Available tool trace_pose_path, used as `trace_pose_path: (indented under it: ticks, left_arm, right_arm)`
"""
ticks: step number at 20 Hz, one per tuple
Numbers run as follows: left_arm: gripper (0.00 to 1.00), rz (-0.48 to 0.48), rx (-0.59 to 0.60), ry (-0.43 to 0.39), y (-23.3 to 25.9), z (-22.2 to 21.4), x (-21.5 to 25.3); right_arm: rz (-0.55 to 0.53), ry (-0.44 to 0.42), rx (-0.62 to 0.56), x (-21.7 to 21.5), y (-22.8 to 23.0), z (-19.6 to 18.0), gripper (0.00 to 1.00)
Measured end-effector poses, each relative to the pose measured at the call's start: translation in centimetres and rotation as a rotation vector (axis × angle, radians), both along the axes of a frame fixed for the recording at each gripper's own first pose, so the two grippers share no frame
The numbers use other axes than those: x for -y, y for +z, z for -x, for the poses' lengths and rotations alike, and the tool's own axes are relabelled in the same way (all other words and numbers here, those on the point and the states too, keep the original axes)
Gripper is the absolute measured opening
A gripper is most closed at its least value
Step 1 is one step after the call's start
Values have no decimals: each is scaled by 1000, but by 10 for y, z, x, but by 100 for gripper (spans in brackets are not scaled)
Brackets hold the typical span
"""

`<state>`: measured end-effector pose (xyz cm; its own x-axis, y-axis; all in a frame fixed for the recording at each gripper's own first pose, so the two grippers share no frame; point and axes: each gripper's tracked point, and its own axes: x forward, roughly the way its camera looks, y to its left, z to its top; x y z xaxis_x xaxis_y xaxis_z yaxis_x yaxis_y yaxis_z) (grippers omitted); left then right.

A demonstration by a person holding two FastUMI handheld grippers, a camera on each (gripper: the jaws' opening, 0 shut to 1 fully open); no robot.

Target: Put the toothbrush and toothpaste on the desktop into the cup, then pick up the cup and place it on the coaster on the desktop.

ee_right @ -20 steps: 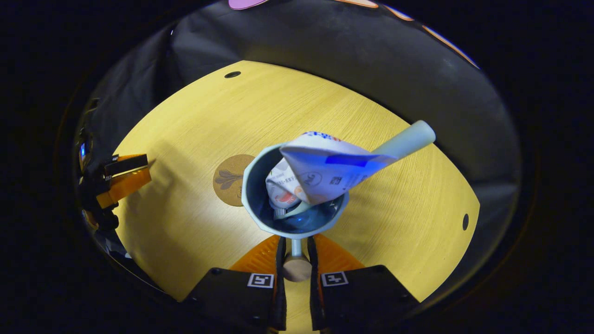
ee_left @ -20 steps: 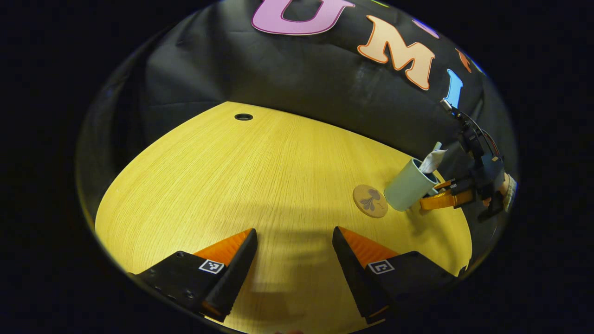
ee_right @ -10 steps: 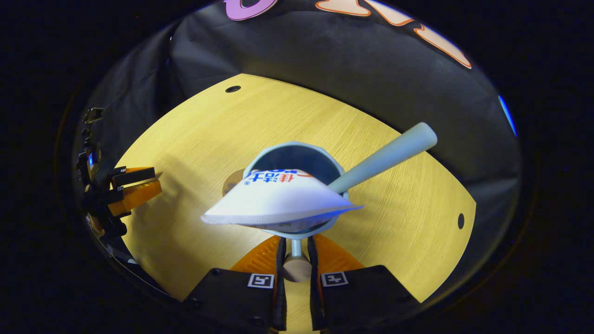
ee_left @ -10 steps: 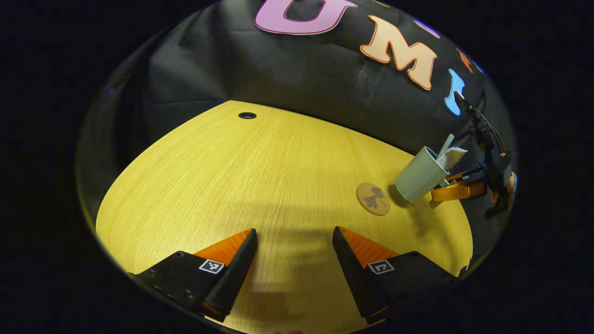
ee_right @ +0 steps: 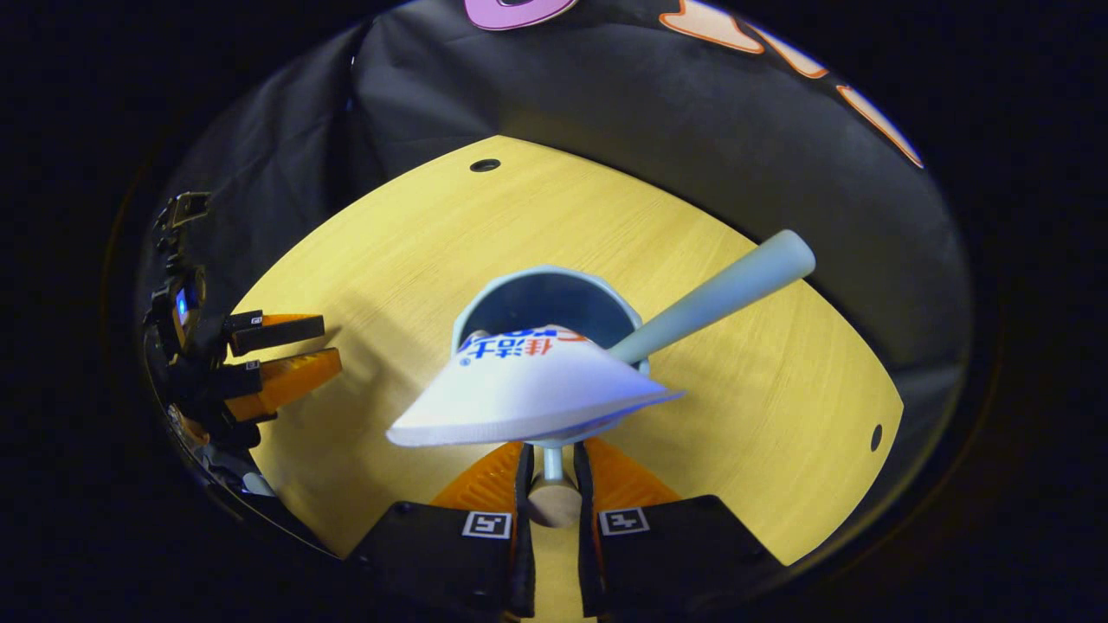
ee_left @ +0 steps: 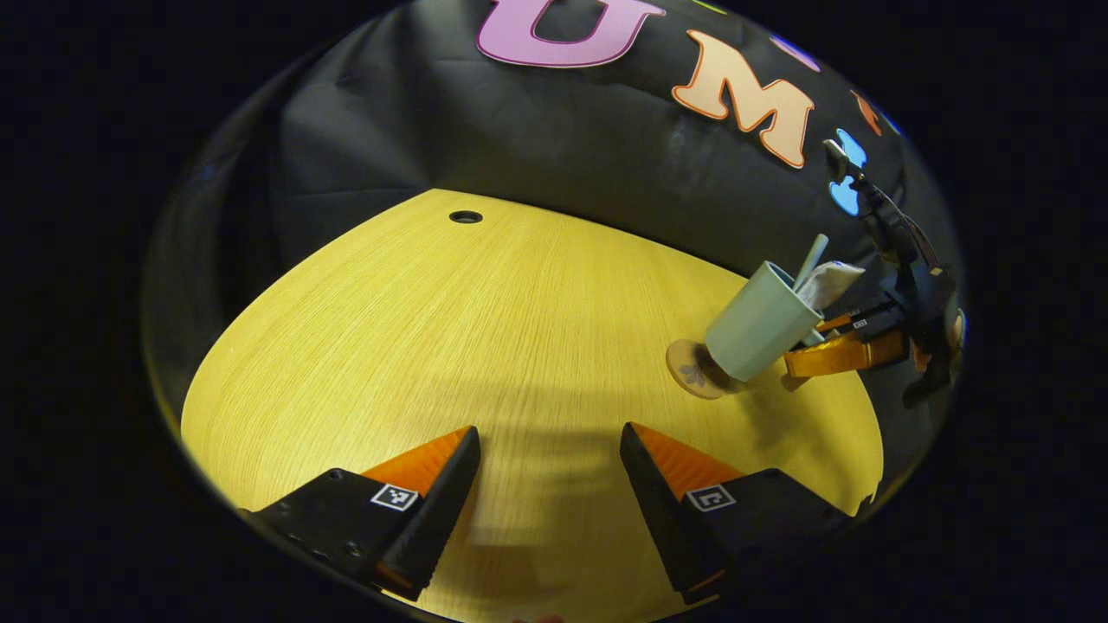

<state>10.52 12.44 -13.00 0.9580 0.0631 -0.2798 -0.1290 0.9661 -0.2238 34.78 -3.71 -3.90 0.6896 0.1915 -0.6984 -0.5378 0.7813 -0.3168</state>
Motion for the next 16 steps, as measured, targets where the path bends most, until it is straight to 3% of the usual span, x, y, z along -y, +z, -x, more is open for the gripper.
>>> trace_pose_path:
  ticks: [7, 12, 15, 16]
  left_arm:
    - [96, 23, -6, 17, -4, 5, -3]
    - [96, 17, -4, 23, -2, 8, -3]
    - [96, 8, -5, 17, -1, 11, 4]
    - [96, -1, -6, 16, 0, 12, 7]
  right_arm:
    - [39, 3, -56, 4, -4, 1, 22]
    - [71, 23, -25, 9, 0, -2, 27]
    - [-1, 19, -13, 5, 7, -2, 60]
    - [-35, 19, -15, 5, 12, 1, 66]
